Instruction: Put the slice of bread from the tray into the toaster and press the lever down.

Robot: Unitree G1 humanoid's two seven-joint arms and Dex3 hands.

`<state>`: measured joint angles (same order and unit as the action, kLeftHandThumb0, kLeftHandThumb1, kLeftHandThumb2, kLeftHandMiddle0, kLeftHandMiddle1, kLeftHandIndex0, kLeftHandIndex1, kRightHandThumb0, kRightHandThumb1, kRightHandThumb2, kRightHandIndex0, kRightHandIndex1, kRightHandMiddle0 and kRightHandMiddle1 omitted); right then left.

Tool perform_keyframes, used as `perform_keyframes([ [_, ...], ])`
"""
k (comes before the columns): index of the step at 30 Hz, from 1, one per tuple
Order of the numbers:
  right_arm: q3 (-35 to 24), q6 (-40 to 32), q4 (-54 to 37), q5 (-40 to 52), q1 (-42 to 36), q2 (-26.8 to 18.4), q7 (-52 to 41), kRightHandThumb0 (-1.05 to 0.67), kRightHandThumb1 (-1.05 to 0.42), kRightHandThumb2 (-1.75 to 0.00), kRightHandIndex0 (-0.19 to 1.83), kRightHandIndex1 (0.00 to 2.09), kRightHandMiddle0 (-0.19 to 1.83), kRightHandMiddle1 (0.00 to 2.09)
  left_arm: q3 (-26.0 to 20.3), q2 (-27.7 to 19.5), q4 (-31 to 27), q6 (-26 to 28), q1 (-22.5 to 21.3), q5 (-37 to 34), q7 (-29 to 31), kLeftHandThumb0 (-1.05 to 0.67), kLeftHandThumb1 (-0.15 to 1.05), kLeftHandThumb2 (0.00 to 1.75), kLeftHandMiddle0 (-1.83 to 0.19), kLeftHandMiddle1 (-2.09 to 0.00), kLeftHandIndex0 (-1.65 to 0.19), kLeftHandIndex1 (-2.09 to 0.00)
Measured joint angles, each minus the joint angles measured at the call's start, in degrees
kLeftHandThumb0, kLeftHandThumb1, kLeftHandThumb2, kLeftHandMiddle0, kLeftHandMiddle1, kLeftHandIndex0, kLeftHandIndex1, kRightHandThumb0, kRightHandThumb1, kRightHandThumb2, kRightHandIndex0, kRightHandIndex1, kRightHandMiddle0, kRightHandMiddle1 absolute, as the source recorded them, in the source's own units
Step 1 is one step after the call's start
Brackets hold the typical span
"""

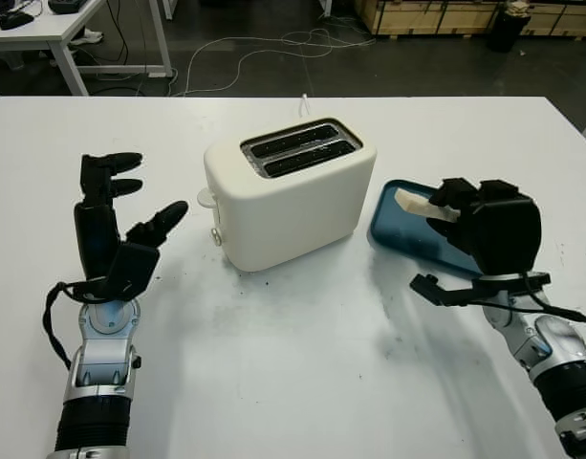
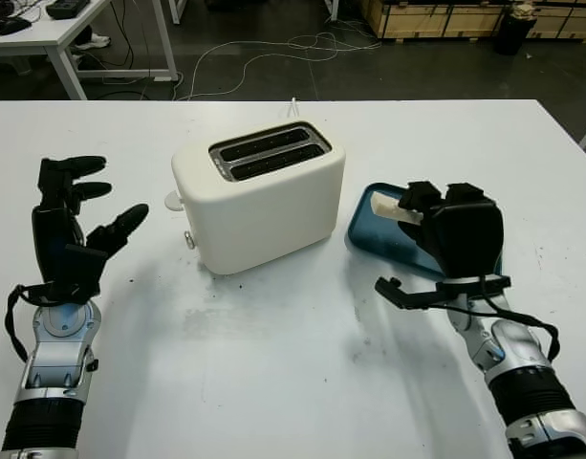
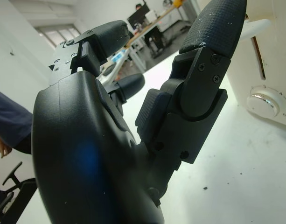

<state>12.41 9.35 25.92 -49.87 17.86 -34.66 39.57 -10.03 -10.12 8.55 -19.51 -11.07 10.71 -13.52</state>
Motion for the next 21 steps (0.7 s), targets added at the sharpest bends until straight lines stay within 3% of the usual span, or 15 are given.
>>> perform_keyframes([
  [4, -3.0, 2.3, -1.9, 8.8, 0.8, -0.7, -11.7, -0.47, -0.92, -0.18, 1.07, 1.75, 0.86, 1.68, 0.0, 0.0, 0.0, 0.0, 0.0, 0.0, 0.0, -0.97, 0.83, 0.00, -0.03, -1.46, -0.02, -1.33],
  [8, -6.7, 7.4, -1.9, 21.3, 6.0, -5.4, -29.8, -0.49, -0.92, -0.17, 1.07, 1.75, 0.90, 1.71, 0.0, 0.0, 0.0, 0.0, 0.0, 0.0, -0.1, -0.96, 0.82, 0.00, -0.04, -1.45, -0.02, -1.33],
  [13, -9.7, 13.3, 5.7, 34.9, 21.5, -8.6, -51.1, -0.52, -0.92, -0.07, 1.11, 1.75, 0.98, 1.71, 0.1, 0.2, 0.0, 0.2, 0.0, 0.0, -0.3, -0.98, 0.83, 0.00, -0.05, -1.45, -0.02, -1.34],
  [18, -9.3, 17.5, 18.5, 37.8, 39.1, -7.6, -60.9, -0.62, -0.92, -0.06, 1.17, 1.70, 1.03, 1.66, 0.1, 0.4, -0.1, 0.5, 0.0, 0.0, -0.6, -0.98, 0.83, 0.01, -0.04, -1.44, -0.02, -1.33],
  [21, -9.3, 20.8, 27.1, 39.3, 47.2, -5.3, -65.6, -0.58, -0.92, -0.05, 1.18, 1.70, 1.06, 1.62, 0.2, 0.4, -0.2, 0.5, 0.0, 0.0, -0.5, -0.98, 0.84, 0.01, -0.04, -1.45, -0.02, -1.33],
])
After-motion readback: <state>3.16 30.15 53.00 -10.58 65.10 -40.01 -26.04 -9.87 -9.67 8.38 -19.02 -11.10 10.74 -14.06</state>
